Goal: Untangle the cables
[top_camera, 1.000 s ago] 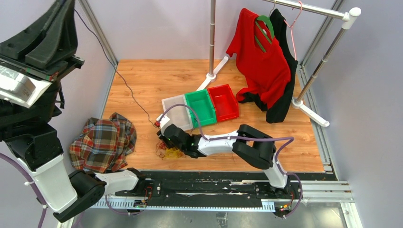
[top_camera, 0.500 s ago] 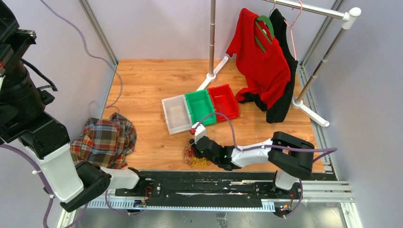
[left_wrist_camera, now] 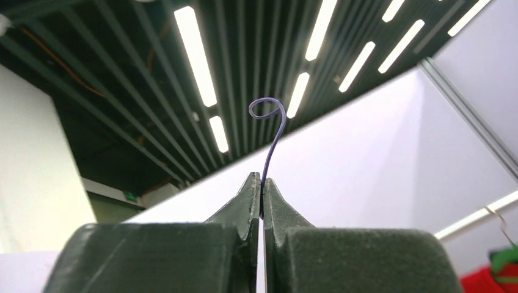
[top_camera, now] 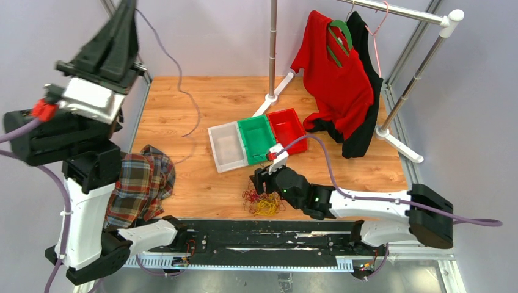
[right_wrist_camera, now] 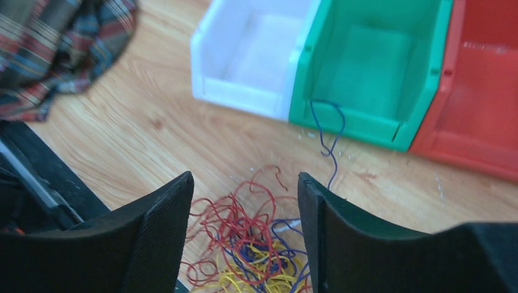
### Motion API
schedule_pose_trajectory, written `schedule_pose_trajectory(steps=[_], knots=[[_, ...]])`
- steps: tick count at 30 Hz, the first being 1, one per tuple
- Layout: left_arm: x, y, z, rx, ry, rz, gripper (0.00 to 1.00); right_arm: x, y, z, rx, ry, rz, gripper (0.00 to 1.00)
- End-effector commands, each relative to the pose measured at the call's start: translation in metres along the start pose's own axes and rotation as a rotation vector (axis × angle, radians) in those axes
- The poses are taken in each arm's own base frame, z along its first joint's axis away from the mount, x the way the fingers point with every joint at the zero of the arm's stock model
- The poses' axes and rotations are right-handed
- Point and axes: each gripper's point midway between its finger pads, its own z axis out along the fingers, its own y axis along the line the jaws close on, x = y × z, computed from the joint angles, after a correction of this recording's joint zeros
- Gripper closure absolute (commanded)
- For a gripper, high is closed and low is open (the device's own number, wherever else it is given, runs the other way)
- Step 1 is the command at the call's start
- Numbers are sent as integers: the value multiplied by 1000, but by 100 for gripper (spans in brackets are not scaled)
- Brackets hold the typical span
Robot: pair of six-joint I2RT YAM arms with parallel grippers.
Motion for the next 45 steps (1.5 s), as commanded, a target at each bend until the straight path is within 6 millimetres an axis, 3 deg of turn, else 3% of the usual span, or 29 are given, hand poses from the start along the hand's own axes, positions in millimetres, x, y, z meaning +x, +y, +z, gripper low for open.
schedule_pose_trajectory(steps=[1, 7, 14, 17, 22, 33, 45], knots=[[19, -24, -9, 73, 44, -5, 100, -34, -6, -11, 11, -41, -11, 35], [49, -53, -19, 142, 105, -27, 100, -76, 14, -6, -79, -100, -19, 35], [79, -78, -24, 191, 173, -46, 100, -105, -21, 26, -32, -110, 42, 39], [85, -77, -17, 179, 182, -46, 100, -103, -39, 37, -11, -81, 51, 39], [97, -79, -12, 164, 204, -40, 100, -93, -53, 49, 4, -41, 49, 40], [130, -85, -21, 118, 281, -4, 100, -72, -52, 48, -12, 1, 70, 44], [119, -77, -4, 110, 224, 38, 100, -62, -62, 29, 7, 3, 72, 45]])
